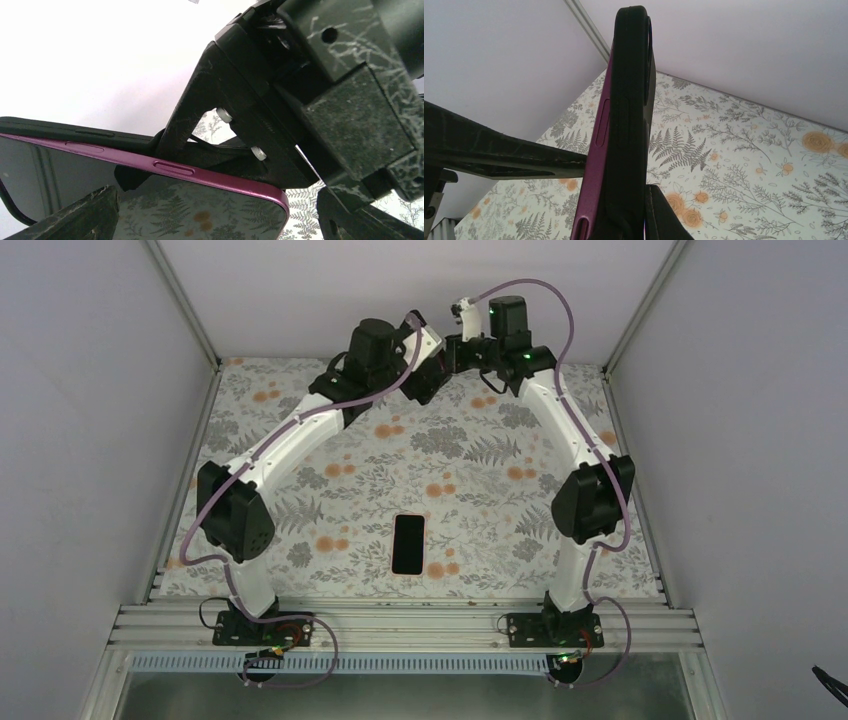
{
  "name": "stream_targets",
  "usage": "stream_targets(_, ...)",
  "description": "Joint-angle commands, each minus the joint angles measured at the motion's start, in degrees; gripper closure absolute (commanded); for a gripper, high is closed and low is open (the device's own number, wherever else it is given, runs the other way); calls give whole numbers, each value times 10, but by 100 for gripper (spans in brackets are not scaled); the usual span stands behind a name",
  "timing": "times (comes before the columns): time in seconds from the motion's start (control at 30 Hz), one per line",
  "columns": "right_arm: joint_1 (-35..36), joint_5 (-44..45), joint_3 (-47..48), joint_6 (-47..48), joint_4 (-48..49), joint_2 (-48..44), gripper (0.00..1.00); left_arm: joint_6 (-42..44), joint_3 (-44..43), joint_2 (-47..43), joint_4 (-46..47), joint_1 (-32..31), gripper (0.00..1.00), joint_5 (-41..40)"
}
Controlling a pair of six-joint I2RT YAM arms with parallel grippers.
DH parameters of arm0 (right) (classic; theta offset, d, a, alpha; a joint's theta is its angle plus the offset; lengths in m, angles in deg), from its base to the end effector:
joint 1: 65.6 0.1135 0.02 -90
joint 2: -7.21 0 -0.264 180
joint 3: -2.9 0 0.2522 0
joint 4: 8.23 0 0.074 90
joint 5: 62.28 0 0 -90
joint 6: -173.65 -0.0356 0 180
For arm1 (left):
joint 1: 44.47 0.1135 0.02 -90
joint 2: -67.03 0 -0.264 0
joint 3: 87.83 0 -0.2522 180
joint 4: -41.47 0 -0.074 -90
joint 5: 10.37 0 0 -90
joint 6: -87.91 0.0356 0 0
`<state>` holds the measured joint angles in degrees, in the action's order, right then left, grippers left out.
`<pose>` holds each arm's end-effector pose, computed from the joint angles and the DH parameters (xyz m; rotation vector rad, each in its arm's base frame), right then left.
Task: Take the phone out of the phone case
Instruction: Remove the phone case from the phone.
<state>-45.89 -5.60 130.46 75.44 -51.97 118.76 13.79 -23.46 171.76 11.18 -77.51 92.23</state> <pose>0.4182 0.1706 0.3803 -0.5752 2.0064 0.8958 0.3624 -0.2450 0.3804 0.9298 1.6823 -0.4116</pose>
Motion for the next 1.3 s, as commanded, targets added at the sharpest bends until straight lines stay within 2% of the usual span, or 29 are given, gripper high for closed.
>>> stream_targets(0.0,-3,-44,-11,-18,41,-42,97,-2,2,2,20,-3,4,-40)
stream_targets(0.2,-5,-70,-20,-29,49,-45,97,4,2,0,29,-6,9,-78)
stream_targets(0.43,-6,-89,-37,-37,60,-55,97,17,21,-12,74,-13,11,-183)
stream_targets(0.63,-6,-99,-40,-45,64,-57,97,40,14,-10,89,-20,19,-260)
stream_targets(0.73,-8,-105,-43,-50,66,-58,97,82,59,-36,161,-32,21,-332)
stream_targets(0.8,-12,-113,-46,-56,69,-60,97,125,105,-60,243,-40,21,-378)
stream_targets(0.93,-23,-129,-53,-71,79,-65,97,170,145,-78,311,-41,21,-429)
stream_targets(1.1,-34,-144,-58,-90,92,-63,97,213,203,-90,386,-49,33,-477)
stream_targets(1.2,-38,-164,-66,-109,105,-66,97,261,254,-95,488,-57,34,-522)
stream_targets(1.27,-39,-175,-71,-123,114,-67,97,288,266,-90,532,-61,38,-544)
